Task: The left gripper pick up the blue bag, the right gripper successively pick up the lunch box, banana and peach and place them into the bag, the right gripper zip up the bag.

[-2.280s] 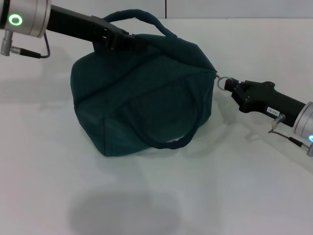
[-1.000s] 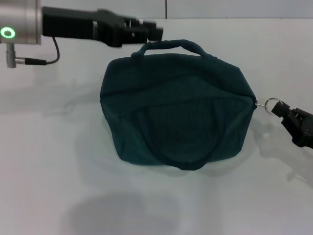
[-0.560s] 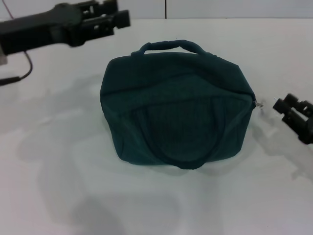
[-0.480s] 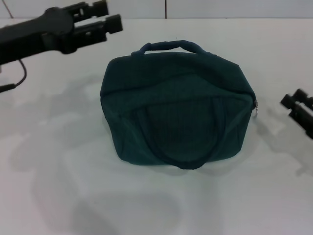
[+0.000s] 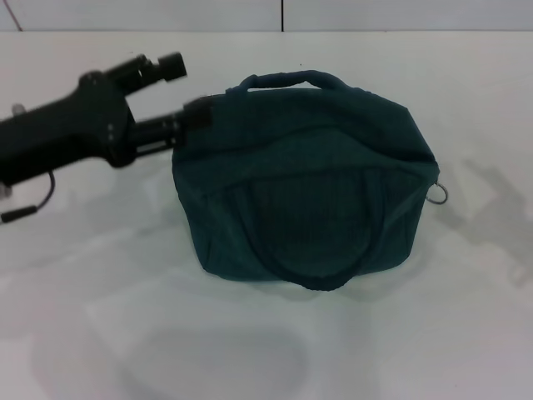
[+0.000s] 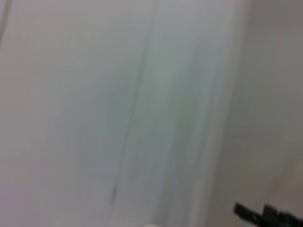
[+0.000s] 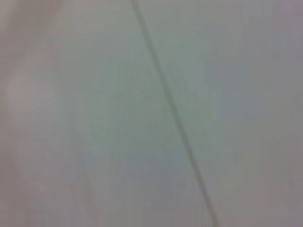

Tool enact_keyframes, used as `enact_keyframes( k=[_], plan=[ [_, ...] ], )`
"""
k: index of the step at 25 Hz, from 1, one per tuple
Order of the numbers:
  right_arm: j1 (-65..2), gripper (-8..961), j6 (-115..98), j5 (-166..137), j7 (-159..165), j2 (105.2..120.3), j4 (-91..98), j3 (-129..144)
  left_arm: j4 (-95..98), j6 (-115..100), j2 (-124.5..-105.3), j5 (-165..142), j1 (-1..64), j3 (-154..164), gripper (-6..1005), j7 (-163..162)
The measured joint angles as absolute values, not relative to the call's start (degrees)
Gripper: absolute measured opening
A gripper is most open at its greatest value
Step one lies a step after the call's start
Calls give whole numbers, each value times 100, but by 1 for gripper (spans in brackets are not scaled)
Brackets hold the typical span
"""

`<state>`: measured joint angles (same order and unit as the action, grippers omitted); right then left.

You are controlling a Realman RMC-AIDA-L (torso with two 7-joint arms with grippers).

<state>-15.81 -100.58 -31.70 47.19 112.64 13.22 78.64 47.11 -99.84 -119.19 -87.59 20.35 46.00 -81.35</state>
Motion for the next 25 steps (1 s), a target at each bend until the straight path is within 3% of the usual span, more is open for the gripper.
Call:
enact_keyframes(
  k=[2,10,13,17,25],
  plan=[
    [-1692,879,-10346,-3339,4771,11154,1531,7884,4464,-10333,-11918,-8757,2014,4598,832,-7877],
    [-2475,886,-10488,-5001,6473,10482,2566,7836,4363,-10796,-11922,-8745,1965,4612,833,-7589],
    [-3016,886,-10458,-5852,7023,10322,2618,7833,4249,-10803,-11928,-8784,1991,4641,833,-7412],
    [-3397,886,-10296,-6456,7325,10333,2655,7831,4134,-10805,-11931,-8797,2030,4652,832,-7219],
    [-3776,886,-9780,-7355,7704,10622,3153,7823,4071,-10767,-11934,-8803,2032,4737,832,-7080]
  ],
)
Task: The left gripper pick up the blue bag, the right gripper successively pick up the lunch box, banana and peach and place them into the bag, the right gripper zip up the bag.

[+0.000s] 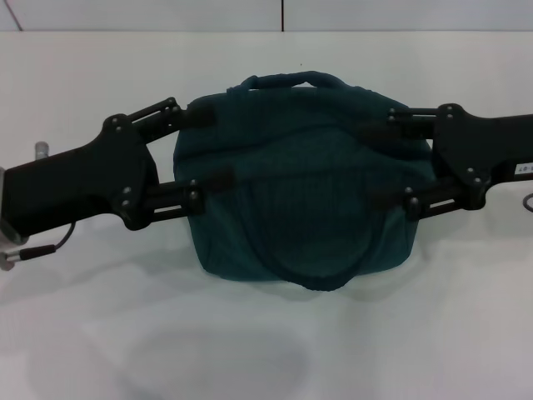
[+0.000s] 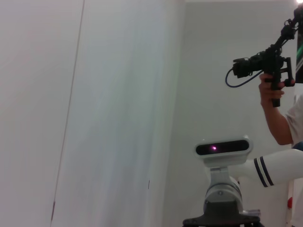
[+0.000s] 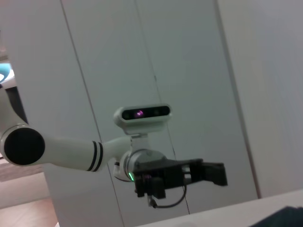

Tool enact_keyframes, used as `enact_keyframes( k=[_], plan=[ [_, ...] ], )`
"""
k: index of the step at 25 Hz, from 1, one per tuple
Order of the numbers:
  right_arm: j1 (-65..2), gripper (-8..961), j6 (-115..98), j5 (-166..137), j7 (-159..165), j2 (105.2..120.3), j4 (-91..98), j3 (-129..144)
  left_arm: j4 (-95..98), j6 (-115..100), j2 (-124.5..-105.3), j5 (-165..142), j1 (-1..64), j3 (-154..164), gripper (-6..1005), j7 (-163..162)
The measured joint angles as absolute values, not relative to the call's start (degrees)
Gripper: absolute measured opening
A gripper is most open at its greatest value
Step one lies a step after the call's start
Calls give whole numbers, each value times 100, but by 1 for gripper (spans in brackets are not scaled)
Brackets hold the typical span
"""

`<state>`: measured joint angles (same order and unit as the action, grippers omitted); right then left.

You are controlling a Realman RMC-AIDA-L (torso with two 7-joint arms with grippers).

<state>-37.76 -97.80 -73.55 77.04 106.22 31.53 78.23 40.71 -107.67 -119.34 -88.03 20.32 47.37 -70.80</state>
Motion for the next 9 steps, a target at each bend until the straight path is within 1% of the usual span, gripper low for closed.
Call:
enact_keyframes(
  k=[2,9],
  plan=[
    [-3779,886,-9779,-7364,7714,10644,3245,7823,4055,-10762,-11936,-8810,2032,4738,830,-7075],
    [-3793,886,-9772,-7376,7794,10652,3276,7822,4051,-10757,-11936,-8816,2032,4737,829,-7072]
  ],
)
